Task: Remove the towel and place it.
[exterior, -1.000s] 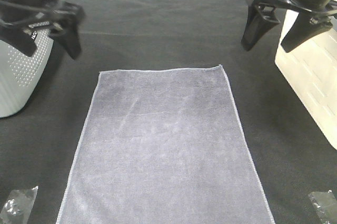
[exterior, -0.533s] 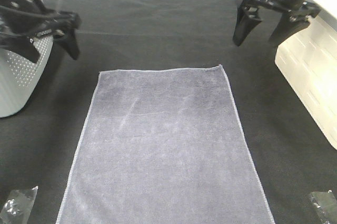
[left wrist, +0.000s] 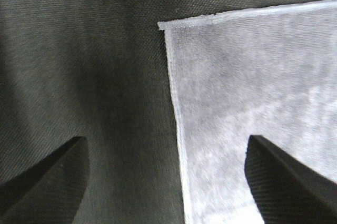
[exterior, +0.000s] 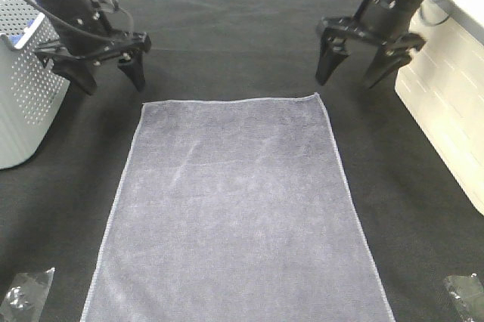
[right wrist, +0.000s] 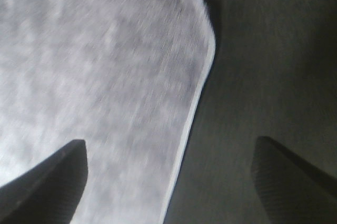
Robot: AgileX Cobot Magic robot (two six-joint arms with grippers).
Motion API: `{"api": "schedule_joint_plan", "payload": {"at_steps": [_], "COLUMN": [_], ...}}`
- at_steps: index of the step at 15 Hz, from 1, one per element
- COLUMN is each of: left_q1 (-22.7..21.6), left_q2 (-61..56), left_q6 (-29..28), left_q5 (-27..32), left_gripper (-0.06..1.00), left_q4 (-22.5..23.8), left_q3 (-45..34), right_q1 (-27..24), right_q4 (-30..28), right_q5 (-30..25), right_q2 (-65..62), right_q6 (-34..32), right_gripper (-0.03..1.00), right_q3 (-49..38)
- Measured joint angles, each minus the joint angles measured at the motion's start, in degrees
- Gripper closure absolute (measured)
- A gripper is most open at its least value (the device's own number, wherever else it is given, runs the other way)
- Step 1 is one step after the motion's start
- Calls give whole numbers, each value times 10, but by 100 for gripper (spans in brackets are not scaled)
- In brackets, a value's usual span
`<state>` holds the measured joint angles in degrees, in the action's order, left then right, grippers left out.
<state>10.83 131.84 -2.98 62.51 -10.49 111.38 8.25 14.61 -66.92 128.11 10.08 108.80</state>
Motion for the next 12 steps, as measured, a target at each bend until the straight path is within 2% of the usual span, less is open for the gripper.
{"api": "schedule_joint_plan", "payload": {"at_steps": [3, 6, 12], "left_q1": [0, 0, 0], "left_q2": [60, 94, 113], "left_q6": [3, 5, 7], "left_q5": [20, 23, -10], "left_gripper": [18, 18, 18], "left_q4": [-5, -26, -30], "left_q3": [66, 99, 103], "right_q1": [0, 0, -14], "right_q4": [10, 32, 28], "right_q5": [-18, -26, -5], "right_q2": [80, 139, 191], "right_q6": [0, 0, 0], "right_gripper": [14, 14, 14], "right_q3": [90, 152, 177]}}
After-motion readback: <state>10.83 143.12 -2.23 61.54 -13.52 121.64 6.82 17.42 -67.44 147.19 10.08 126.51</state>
